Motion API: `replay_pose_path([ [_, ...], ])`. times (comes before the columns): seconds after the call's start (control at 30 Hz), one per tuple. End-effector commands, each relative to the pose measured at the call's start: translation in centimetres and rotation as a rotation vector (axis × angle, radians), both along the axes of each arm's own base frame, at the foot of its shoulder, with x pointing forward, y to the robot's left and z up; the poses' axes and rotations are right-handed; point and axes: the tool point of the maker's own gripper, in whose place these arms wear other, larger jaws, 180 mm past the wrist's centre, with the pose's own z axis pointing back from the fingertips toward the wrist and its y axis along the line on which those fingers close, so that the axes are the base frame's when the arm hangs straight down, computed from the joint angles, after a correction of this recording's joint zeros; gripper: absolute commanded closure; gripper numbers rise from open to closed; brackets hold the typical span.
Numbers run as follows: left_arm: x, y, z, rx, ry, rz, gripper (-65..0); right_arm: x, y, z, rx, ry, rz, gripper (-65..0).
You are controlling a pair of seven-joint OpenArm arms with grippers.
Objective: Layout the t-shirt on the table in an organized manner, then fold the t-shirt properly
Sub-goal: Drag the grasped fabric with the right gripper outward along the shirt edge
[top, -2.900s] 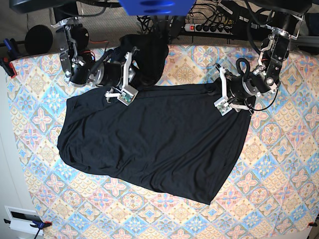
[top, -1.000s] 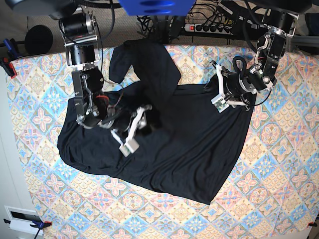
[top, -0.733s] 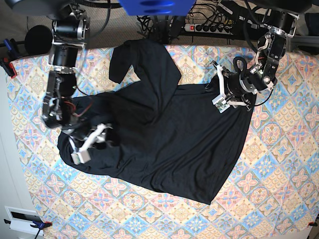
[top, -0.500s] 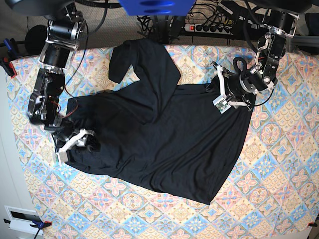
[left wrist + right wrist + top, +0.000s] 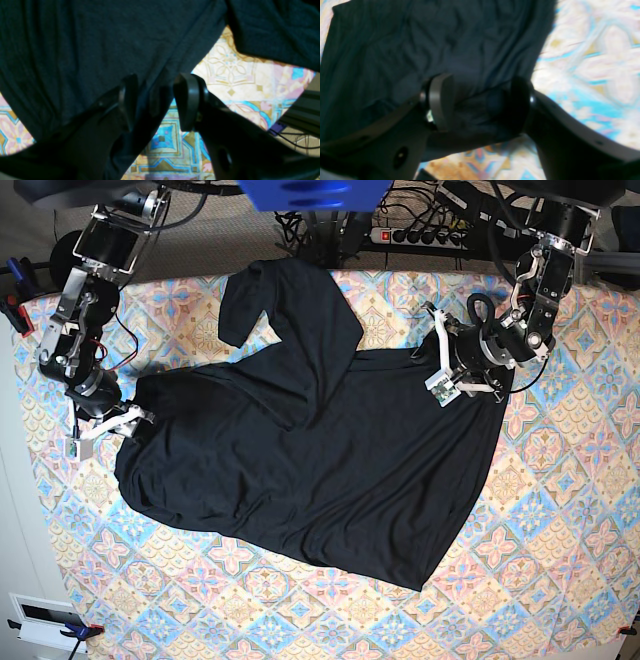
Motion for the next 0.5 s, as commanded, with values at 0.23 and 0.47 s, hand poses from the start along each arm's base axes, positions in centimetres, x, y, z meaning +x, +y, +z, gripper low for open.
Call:
replay_pose_path([
  [0.23,0.7,0.1,0.9,-0.01,-0.033,-0.002,-26.3,-0.8,0.1,-0.3,-0.082,0.007,-0.009,-27.9],
  [0.47,0.7,0.1,0.9,-0.011,-0.031,-0.002,-26.3,-1.7,1.9,-1.8,-0.051,0.041,0.013,-17.6],
])
